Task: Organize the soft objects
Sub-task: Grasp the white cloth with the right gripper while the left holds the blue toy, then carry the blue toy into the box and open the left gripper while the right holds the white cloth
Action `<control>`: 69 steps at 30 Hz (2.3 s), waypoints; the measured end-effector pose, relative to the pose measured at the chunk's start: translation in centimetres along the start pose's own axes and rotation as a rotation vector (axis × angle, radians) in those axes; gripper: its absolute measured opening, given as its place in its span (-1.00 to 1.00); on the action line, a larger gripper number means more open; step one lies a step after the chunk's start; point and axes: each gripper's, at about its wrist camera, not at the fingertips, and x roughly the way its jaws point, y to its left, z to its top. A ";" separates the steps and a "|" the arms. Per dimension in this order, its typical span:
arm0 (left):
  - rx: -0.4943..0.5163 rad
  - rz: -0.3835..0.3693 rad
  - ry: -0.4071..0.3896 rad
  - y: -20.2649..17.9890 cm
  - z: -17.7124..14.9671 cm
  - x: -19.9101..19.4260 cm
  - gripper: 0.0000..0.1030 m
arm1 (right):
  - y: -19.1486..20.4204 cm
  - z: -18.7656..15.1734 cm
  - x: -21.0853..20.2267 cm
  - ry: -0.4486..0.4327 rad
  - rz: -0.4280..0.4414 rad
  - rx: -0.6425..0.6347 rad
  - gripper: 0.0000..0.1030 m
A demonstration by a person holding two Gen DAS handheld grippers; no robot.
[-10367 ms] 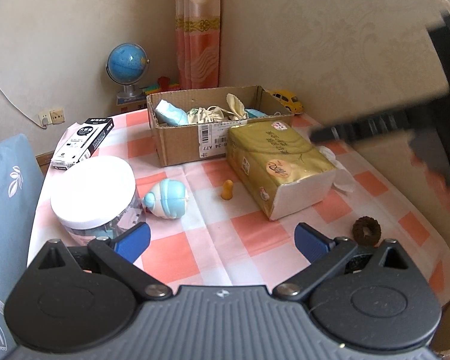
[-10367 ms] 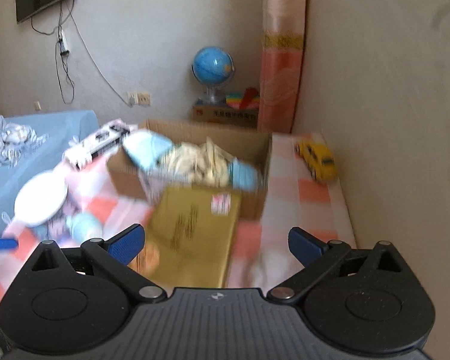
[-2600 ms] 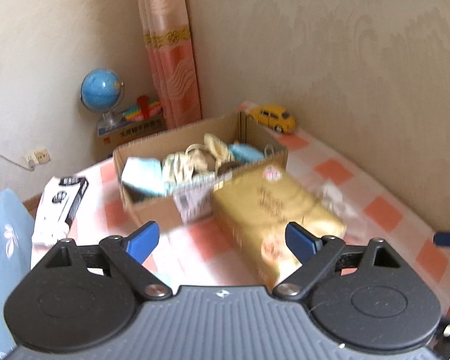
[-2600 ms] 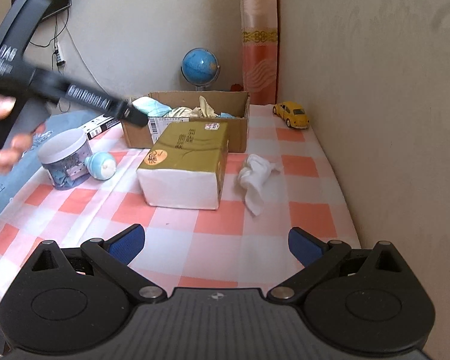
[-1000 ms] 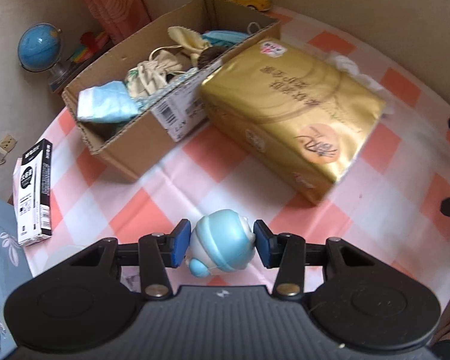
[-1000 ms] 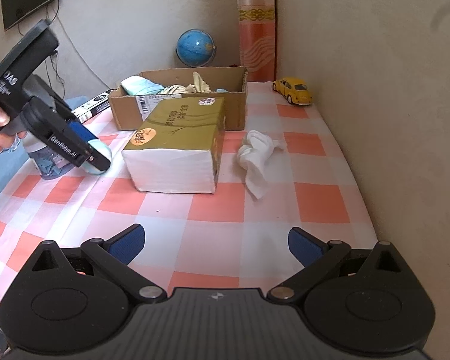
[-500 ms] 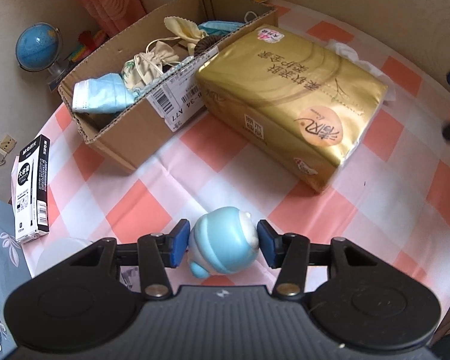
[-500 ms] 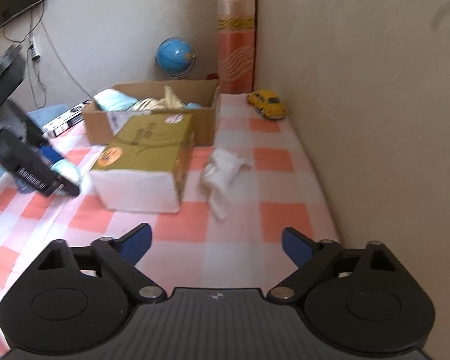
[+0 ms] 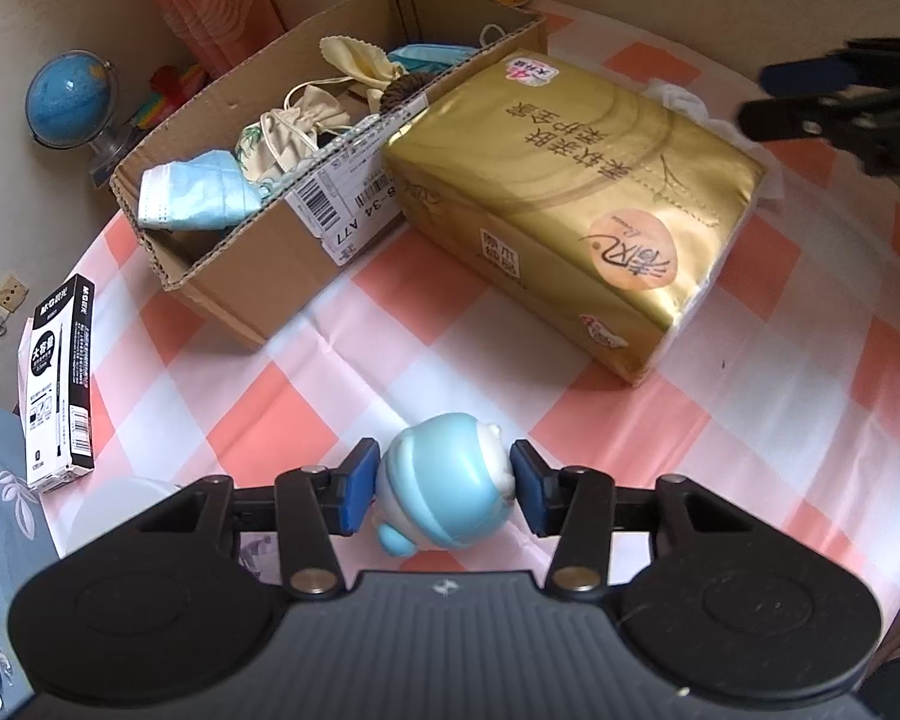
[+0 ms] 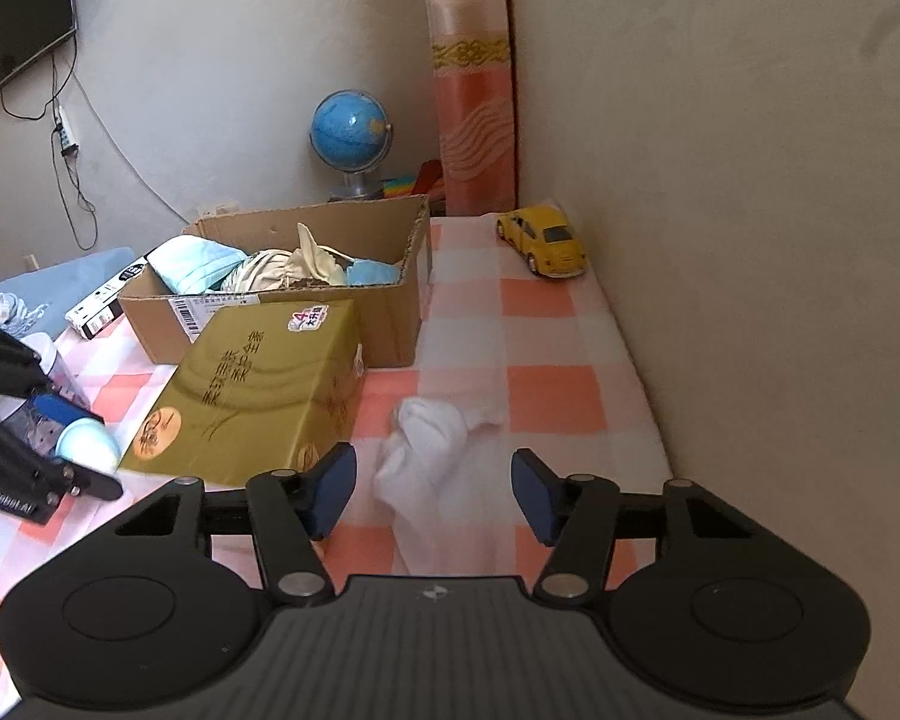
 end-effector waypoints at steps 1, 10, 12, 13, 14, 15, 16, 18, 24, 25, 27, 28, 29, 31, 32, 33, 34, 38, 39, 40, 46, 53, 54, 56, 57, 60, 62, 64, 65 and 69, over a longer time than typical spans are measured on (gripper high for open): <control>0.001 -0.001 -0.001 0.0 0.0 0.0 -0.08 | 0.0 0.2 0.5 0.006 -0.004 -0.002 0.14; -0.019 -0.022 -0.012 0.3 0.1 0.2 -0.09 | -0.2 0.8 3.5 0.054 0.005 -0.006 0.09; -0.024 -0.023 -0.014 0.4 0.1 0.3 -0.09 | -0.2 0.8 4.0 0.061 0.011 -0.003 0.09; -0.021 -0.023 -0.015 0.3 0.2 0.3 -0.09 | -0.2 0.8 4.2 0.066 0.013 -0.005 0.09; -0.019 -0.023 -0.016 0.3 0.2 0.3 -0.09 | -0.3 0.7 4.5 0.072 0.013 -0.006 0.09; -0.020 -0.023 -0.016 0.3 0.2 0.3 -0.09 | -0.3 0.6 4.7 0.074 0.021 -0.001 0.09; -0.019 -0.023 -0.016 0.3 0.2 0.3 -0.09 | -0.4 0.6 4.8 0.075 0.035 0.010 0.04; -0.020 -0.025 -0.017 0.3 0.2 0.3 -0.09 | -0.6 0.7 4.8 0.075 0.045 0.021 -0.04; -0.024 -0.031 -0.023 0.3 0.2 0.2 -0.10 | -0.5 0.7 4.4 0.061 0.028 0.013 -0.23; -0.024 -0.032 -0.024 0.3 0.3 0.2 -0.10 | -0.5 0.8 4.2 0.057 0.027 0.014 -0.28; -0.028 -0.033 -0.026 0.3 0.2 0.0 -0.10 | -0.5 0.9 3.8 0.050 0.023 0.019 -0.29; -0.027 -0.034 -0.028 0.2 0.2 -0.1 -0.10 | -0.5 0.9 3.7 0.049 0.022 0.016 -0.29; -0.027 -0.035 -0.030 0.2 0.2 -0.2 -0.10 | -0.4 0.9 3.6 0.049 0.018 0.010 -0.29; -0.031 -0.037 -0.033 0.2 0.1 -0.3 -0.10 | -0.4 0.9 3.5 0.048 0.013 0.007 -0.27; -0.033 -0.038 -0.033 0.2 0.0 -0.3 -0.10 | -0.5 0.9 3.5 0.052 0.018 0.017 -0.25; -0.034 -0.038 -0.033 0.2 0.0 -0.3 -0.10 | -0.5 0.8 3.5 0.053 0.025 0.026 -0.22; -0.033 -0.037 -0.032 0.1 0.0 -0.4 -0.10 | -0.7 0.7 3.6 0.053 0.030 0.035 -0.18; -0.035 -0.041 -0.032 0.0 -0.2 -0.4 -0.10 | -1.1 0.2 4.1 0.073 0.030 0.054 0.07; -0.034 -0.041 -0.033 0.0 -0.2 -0.4 -0.10 | -1.1 0.1 4.1 0.076 0.030 0.057 0.08; -0.034 -0.041 -0.033 0.0 -0.1 -0.4 -0.10 | -1.1 0.1 4.2 0.076 0.020 0.060 0.08; -0.036 -0.049 -0.031 0.1 0.0 0.0 -0.10 | -1.5 0.4 5.0 0.083 0.011 0.068 0.08; -0.045 -0.063 -0.046 0.1 0.0 -0.2 -0.11 | -1.1 0.4 5.3 0.085 -0.012 0.041 -0.12; -0.046 -0.065 -0.048 0.0 0.0 -0.3 -0.11 | -1.0 0.4 5.3 0.082 -0.016 0.036 -0.12; -0.049 -0.069 -0.052 -0.1 0.0 -0.6 -0.11 | -0.7 0.4 5.1 0.077 -0.026 0.027 -0.13; -0.050 -0.069 -0.055 -0.2 0.0 -0.8 -0.11 | -0.6 0.5 4.8 0.072 -0.028 0.024 -0.13; -0.053 -0.064 -0.072 -0.3 -0.1 -1.9 -0.11 | -0.4 0.7 3.5 0.042 -0.026 0.025 -0.14; -0.061 -0.059 -0.092 -0.3 0.0 -3.0 -0.11 | -0.3 0.9 2.2 0.018 -0.018 0.028 -0.14; -0.076 -0.051 -0.124 -0.2 0.2 -4.2 -0.11 | -0.1 1.0 0.8 -0.007 -0.014 0.028 -0.14; -0.082 -0.049 -0.139 -0.2 0.3 -4.7 -0.11 | 0.0 1.0 0.2 -0.016 -0.012 0.028 -0.14; -0.098 -0.031 -0.197 0.0 1.3 -6.7 -0.11 | 0.4 0.8 -2.4 -0.051 -0.010 0.032 -0.13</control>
